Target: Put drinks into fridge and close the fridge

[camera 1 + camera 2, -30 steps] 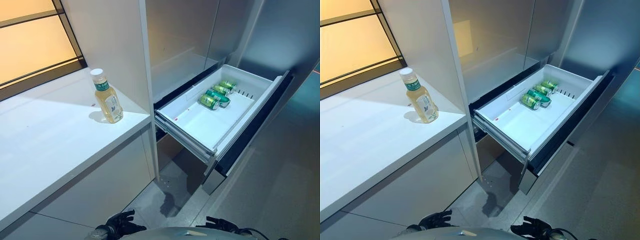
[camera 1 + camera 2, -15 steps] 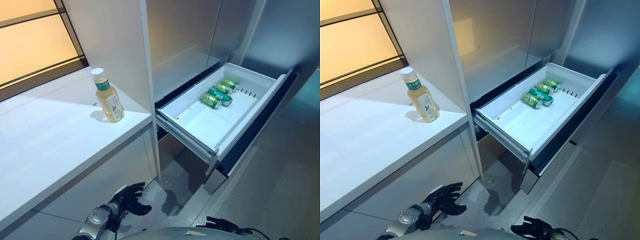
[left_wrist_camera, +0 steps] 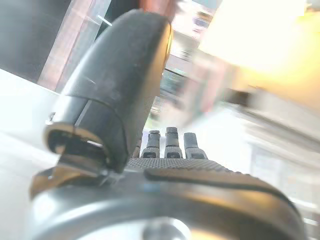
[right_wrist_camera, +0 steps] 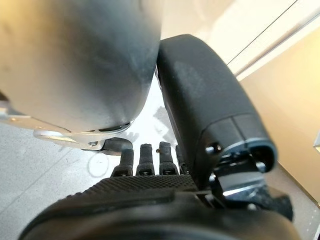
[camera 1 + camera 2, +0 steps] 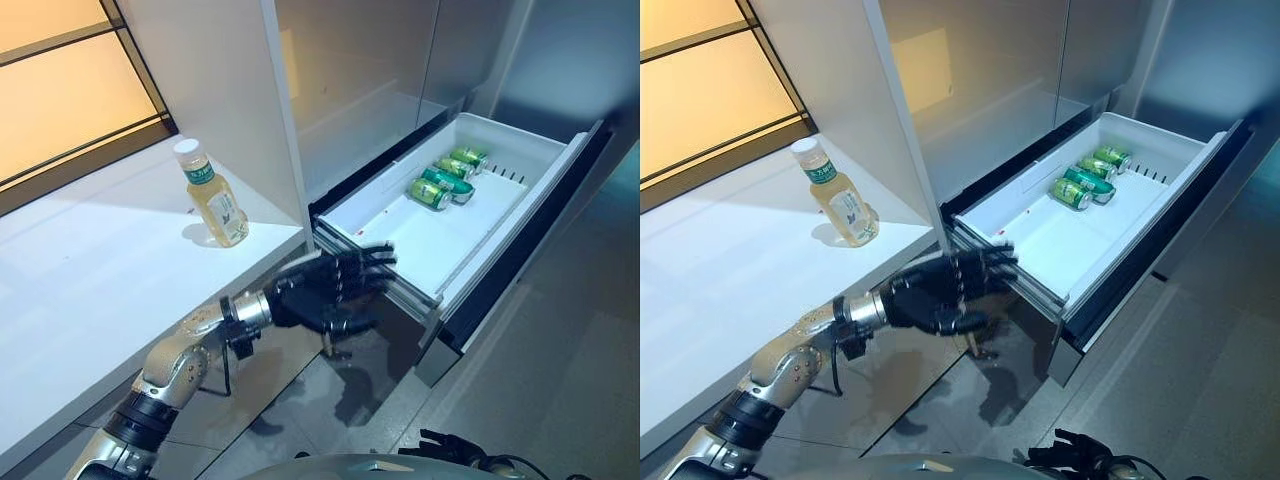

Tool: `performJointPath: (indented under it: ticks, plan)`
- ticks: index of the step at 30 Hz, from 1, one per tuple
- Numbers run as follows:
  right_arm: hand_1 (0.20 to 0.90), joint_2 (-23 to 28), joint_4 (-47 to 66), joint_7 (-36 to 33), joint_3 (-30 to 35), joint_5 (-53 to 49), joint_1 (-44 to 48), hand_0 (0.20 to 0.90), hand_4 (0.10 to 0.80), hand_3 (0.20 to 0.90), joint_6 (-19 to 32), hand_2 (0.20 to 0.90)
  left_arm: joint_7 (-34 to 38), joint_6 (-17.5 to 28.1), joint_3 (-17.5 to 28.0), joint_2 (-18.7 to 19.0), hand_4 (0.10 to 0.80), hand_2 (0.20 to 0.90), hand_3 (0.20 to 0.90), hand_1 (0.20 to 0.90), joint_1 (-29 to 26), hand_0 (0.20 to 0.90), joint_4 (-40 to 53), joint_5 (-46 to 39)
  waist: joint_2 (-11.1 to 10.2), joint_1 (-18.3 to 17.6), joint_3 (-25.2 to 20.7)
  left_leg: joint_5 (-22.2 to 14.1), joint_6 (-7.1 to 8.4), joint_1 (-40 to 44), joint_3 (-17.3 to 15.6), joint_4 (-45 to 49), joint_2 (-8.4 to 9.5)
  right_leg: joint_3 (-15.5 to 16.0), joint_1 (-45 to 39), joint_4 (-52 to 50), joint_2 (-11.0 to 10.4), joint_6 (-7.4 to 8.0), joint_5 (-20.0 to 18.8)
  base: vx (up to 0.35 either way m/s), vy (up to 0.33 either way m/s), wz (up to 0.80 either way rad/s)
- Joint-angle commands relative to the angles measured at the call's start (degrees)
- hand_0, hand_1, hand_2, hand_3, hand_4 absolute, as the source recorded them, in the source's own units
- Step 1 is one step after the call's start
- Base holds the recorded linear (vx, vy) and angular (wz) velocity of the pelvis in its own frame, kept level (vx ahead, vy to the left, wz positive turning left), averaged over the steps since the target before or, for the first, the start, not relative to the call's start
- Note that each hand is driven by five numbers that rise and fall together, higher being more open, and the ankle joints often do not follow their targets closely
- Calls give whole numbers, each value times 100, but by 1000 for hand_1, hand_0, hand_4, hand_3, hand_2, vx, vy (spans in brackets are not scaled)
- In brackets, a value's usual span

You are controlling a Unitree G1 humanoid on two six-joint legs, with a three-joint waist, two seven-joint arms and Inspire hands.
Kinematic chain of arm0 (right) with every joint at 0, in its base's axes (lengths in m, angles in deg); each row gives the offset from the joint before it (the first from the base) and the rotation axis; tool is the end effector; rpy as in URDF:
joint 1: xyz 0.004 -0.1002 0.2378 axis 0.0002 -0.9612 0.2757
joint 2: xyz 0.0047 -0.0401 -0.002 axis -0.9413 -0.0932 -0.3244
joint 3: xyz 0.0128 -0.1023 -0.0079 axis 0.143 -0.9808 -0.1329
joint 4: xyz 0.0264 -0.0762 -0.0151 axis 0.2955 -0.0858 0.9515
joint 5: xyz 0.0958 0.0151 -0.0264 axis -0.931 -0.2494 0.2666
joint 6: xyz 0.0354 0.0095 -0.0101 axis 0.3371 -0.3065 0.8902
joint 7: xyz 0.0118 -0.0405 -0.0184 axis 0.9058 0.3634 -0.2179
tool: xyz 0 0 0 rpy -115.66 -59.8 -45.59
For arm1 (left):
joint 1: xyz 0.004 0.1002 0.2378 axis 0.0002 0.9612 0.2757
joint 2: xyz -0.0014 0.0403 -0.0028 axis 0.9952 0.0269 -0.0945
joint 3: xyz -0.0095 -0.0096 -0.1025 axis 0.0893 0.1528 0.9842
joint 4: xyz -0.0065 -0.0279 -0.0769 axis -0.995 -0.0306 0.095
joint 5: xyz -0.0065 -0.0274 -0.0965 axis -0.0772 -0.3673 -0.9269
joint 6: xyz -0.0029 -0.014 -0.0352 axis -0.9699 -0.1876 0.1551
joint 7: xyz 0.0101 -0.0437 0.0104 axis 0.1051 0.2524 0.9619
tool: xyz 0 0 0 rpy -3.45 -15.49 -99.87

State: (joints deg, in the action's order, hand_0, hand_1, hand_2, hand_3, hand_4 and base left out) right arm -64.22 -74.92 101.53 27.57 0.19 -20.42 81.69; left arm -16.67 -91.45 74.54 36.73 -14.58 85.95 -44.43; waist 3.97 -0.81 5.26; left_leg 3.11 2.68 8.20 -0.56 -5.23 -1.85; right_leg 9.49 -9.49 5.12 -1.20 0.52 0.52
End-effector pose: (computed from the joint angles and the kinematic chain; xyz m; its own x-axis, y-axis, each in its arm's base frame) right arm 0.0659 -0.2437 -0.1116 0.3117 0.0303 -0.9497 0.0008 0.9995 0.0321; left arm 0.2225 0.1675 0.0926 0.4762 -0.8364 0.2714 0.8665 0.3939 -0.3065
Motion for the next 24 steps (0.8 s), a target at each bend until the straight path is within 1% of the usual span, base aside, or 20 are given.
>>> performJointPath:
  ticks: [1, 2, 3, 5, 6, 7, 8, 10, 12, 13, 14, 16, 17, 18, 19, 23, 24]
  plan:
    - [900, -104, -155, -63, -191, 2, -14, 900, 800, 900, 163, 900, 525, 1695, 826, -60, 800, 900, 900, 900, -709, 900, 390, -907, -113, 25, -166, -817, -471, 56, -38, 156, 483, -150, 310, -647, 55, 312, 500, 65, -23, -1]
    - [900, -165, -154, -85, -243, 26, -90, 900, 800, 900, 202, 900, 793, 2272, 1061, -91, 800, 900, 900, 900, -802, 900, 418, -787, -142, 8, -205, -831, -472, 90, -32, 146, 481, -161, 280, -646, 66, 300, 526, 51, -22, -1]
    - [900, -194, -171, -98, -276, 30, -116, 900, 800, 900, 223, 900, 947, 2522, 1177, -69, 800, 900, 900, 900, -866, 900, 426, -806, -156, 2, -224, -836, -472, 108, -32, 139, 479, -163, 260, -638, 72, 295, 536, 60, -25, -3]
    - [900, -233, -190, -109, -326, 50, -172, 900, 800, 900, 247, 900, 1519, 3223, 1412, -79, 800, 900, 900, 900, -952, 900, 484, -416, -181, -14, -263, -840, -458, 135, -38, 132, 472, -171, 236, -633, 87, 283, 556, 44, -12, -5]
    - [900, -241, -197, -109, -332, 64, -188, 900, 800, 900, 255, 900, 1732, 3391, 1482, -56, 800, 900, 900, 900, -984, 900, 502, -271, -188, -17, -276, -842, -455, 139, -38, 130, 470, -173, 231, -630, 91, 279, 564, 38, -7, -6]
    - [900, -256, -212, -113, -350, 84, -208, 900, 800, 900, 267, 900, 2210, 3679, 1579, -19, 800, 900, 900, 900, -1032, 900, 532, 43, -200, -21, -296, -843, -449, 145, -37, 128, 467, -172, 225, -627, 96, 275, 574, 40, -9, -6]
    - [900, -277, -222, -119, -375, 84, -234, 900, 800, 900, 278, 900, 2753, 4001, 1695, 10, 800, 900, 900, 900, -1081, 900, 518, 573, -211, -24, -315, -844, -442, 154, -39, 126, 461, -171, 218, -630, 102, 268, 584, 40, -9, -5]
    - [900, -305, -230, -143, -408, 104, -253, 900, 800, 900, 275, 900, 3520, 4304, 1860, 89, 800, 900, 900, 900, -1145, 900, 530, 1311, -224, -24, -343, -847, -435, 157, -38, 128, 457, -169, 210, -632, 111, 255, 609, 19, -3, -1]
    - [900, -316, -251, -143, -424, 121, -255, 900, 800, 900, 282, 900, 4050, 4395, 1962, 131, 800, 900, 900, 900, -1193, 900, 565, 1871, -239, -22, -354, -845, -429, 150, -43, 137, 453, -174, 209, -641, 122, 239, 625, 0, 0, 0]
    - [900, -321, -262, -146, -438, 138, -257, 900, 800, 900, 290, 900, 4414, 4476, 2003, 171, 800, 900, 900, 900, -1209, 900, 574, 2316, -245, -18, -357, -845, -427, 148, -43, 141, 452, -171, 207, -646, 125, 231, 634, 0, 0, 0]
    - [900, -323, -264, -150, -457, 157, -253, 900, 800, 900, 284, 900, 4788, 4425, 2058, 232, 800, 900, 900, 900, -1263, 900, 593, 2698, -253, -16, -363, -846, -425, 147, -41, 145, 450, -172, 208, -657, 132, 219, 647, 0, 0, 0]
    - [900, -315, -272, -147, -483, 180, -245, 900, 800, 900, 283, 900, 5596, 4220, 2121, 350, 800, 900, 900, 900, -1338, 900, 551, 3458, -265, -13, -374, -847, -420, 142, -35, 156, 449, -178, 212, -677, 145, 202, 665, 0, 0, 0]
    - [900, -316, -266, -147, -488, 186, -244, 900, 800, 900, 278, 900, 5743, 4165, 2123, 368, 800, 900, 900, 900, -1346, 900, 540, 3613, -268, -13, -375, -847, -420, 143, -36, 154, 448, -176, 212, -679, 146, 200, 667, 0, 0, 0]
    - [900, -308, -254, -146, -496, 209, -239, 900, 800, 900, 266, 900, 6176, 3973, 2141, 463, 800, 900, 900, 900, -1382, 900, 464, 3977, -272, -13, -382, -851, -421, 147, -38, 154, 447, -172, 209, -682, 149, 194, 676, 0, 0, 0]
    - [900, -300, -243, -144, -516, 187, -222, 900, 800, 900, 251, 900, 6510, 3759, 2152, 582, 800, 900, 900, 900, -1424, 900, 319, 4167, -283, -3, -378, -852, -418, 142, -41, 169, 443, -168, 205, -695, 150, 184, 685, 0, 0, 0]
    - [900, -301, -183, -118, -549, 196, -179, 900, 800, 900, 193, 900, 6742, 3345, 2146, 679, 800, 900, 900, 900, -1428, 900, 82, 4210, -300, 18, -367, -858, -407, 123, -45, 204, 434, -158, 215, -735, 147, 173, 711, 0, 0, 0]
    - [900, -301, -174, -108, -550, 209, -172, 900, 800, 900, 189, 900, 6727, 3312, 2121, 688, 800, 900, 900, 900, -1418, 900, 27, 4146, -302, 24, -359, -859, -407, 118, -44, 214, 436, -155, 217, -744, 147, 172, 714, 0, 0, 0]
